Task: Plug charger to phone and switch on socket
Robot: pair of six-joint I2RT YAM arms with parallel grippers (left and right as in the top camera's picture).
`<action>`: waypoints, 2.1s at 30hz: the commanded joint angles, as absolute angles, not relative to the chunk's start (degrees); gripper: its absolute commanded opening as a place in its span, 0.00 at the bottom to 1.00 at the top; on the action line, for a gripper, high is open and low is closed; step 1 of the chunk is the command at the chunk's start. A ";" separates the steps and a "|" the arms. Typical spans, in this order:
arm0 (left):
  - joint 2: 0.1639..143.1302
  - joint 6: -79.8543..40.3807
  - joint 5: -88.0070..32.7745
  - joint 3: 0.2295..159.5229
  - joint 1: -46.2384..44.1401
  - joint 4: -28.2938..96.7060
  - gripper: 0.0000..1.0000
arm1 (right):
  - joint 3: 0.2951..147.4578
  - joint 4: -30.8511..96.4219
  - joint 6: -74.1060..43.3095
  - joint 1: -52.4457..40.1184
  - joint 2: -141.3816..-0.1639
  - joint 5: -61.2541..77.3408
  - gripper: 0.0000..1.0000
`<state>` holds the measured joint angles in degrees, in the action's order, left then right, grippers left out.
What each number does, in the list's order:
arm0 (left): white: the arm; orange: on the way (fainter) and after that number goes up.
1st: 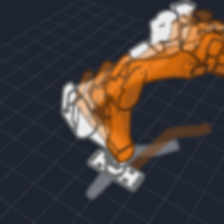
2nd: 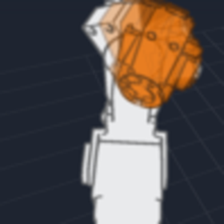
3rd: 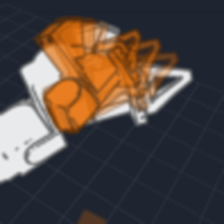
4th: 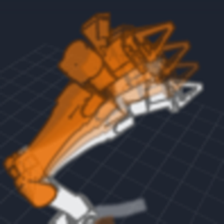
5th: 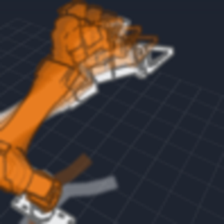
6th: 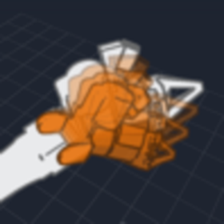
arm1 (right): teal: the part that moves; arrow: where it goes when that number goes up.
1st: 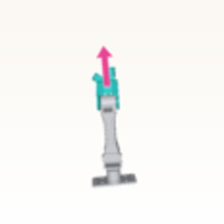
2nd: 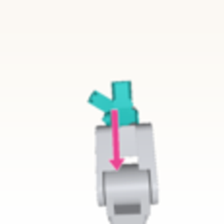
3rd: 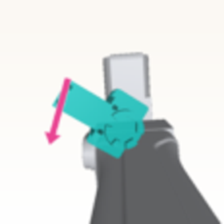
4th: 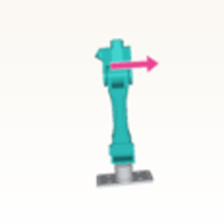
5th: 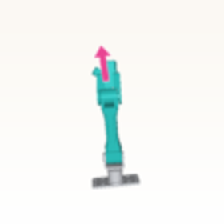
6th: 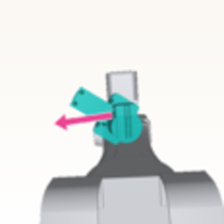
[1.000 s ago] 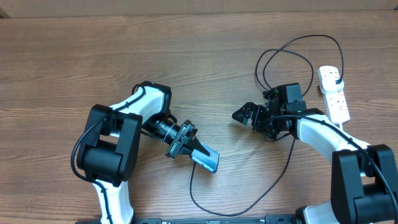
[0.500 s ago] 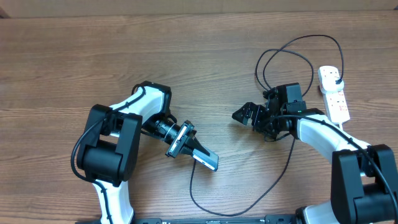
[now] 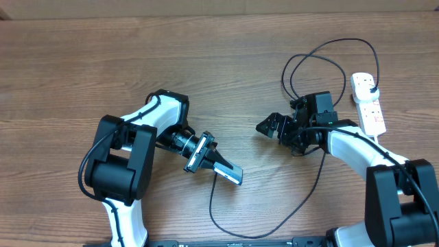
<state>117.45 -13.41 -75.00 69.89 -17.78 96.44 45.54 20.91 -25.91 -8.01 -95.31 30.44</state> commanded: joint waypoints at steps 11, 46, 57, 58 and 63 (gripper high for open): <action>116.99 -13.98 -81.08 70.30 -17.65 96.95 0.04 | 45.10 21.15 -25.85 -7.97 -95.79 26.57 1.00; 116.99 -13.96 -81.89 70.30 -17.65 96.92 0.04 | 45.10 21.15 -25.85 -7.97 -95.79 26.57 1.00; 116.99 -13.93 -81.54 70.30 -17.65 96.92 0.04 | 45.10 21.15 -25.85 -7.97 -95.79 26.57 1.00; 116.99 -13.91 -81.36 70.30 -17.65 96.92 0.04 | 45.10 21.15 -25.85 -7.97 -95.79 26.57 1.00; 116.99 -9.28 -80.47 70.30 -17.65 96.44 0.04 | 45.10 21.15 -25.85 -7.97 -95.79 26.57 1.00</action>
<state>117.45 -12.93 -79.26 69.89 -17.78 96.40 45.54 20.91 -25.89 -8.01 -95.31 30.44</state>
